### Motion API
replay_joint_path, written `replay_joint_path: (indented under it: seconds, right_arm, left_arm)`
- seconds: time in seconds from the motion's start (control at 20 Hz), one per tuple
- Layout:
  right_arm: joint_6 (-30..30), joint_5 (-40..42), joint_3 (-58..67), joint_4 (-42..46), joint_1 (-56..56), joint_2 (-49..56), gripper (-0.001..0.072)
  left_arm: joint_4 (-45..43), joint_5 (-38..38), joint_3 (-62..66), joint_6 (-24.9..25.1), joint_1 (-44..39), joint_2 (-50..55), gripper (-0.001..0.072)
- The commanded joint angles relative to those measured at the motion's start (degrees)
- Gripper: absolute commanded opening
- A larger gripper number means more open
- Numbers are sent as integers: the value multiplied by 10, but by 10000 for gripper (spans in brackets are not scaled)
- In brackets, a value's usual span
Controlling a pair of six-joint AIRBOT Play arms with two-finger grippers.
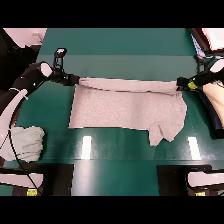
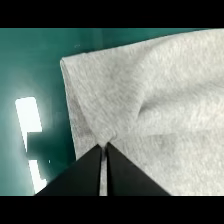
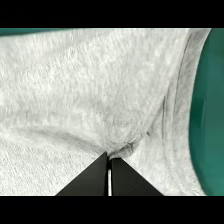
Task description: Fold the shirts.
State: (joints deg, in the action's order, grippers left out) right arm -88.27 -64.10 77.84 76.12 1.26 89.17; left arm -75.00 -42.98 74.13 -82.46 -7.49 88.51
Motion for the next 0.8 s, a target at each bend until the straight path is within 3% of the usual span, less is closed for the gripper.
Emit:
replay_joint_path:
  seconds: [0.0, 0.05, 0.1, 0.2, 0.25, 0.3, 0.4, 0.55, 0.75]
  right_arm:
    - [-5, 21, -38, -1, 17, -10, 75]
    - [-9, 12, -35, -1, 17, -10, 279]
    - [-11, -4, -28, -1, 17, -10, 372]
    - [-11, -51, -2, -1, 7, -10, 372]
    - [-10, -75, 14, -1, 2, -11, 372]
    - [-9, -98, 30, -1, -4, -11, 372]
    - [1, -128, 52, -1, -13, -10, 372]
    - [8, -146, 56, -2, -21, -28, 368]
    - [70, -145, -10, -89, -45, -106, 366]
  left_arm:
    - [2, -21, -2, -12, 0, 7, 57]
    - [2, -37, -1, -12, 0, 7, 56]
    - [1, -56, 0, -11, 0, 6, 56]
    - [-11, -94, 11, -11, 0, 4, 58]
    - [-22, -112, 23, -11, 0, 3, 286]
    - [-29, -130, 37, -11, 0, 3, 719]
    - [-45, -162, 63, -13, 0, 3, 642]
    - [-94, -231, 98, -16, 7, -3, 642]
    - [-55, -299, 51, -16, 105, -57, 642]
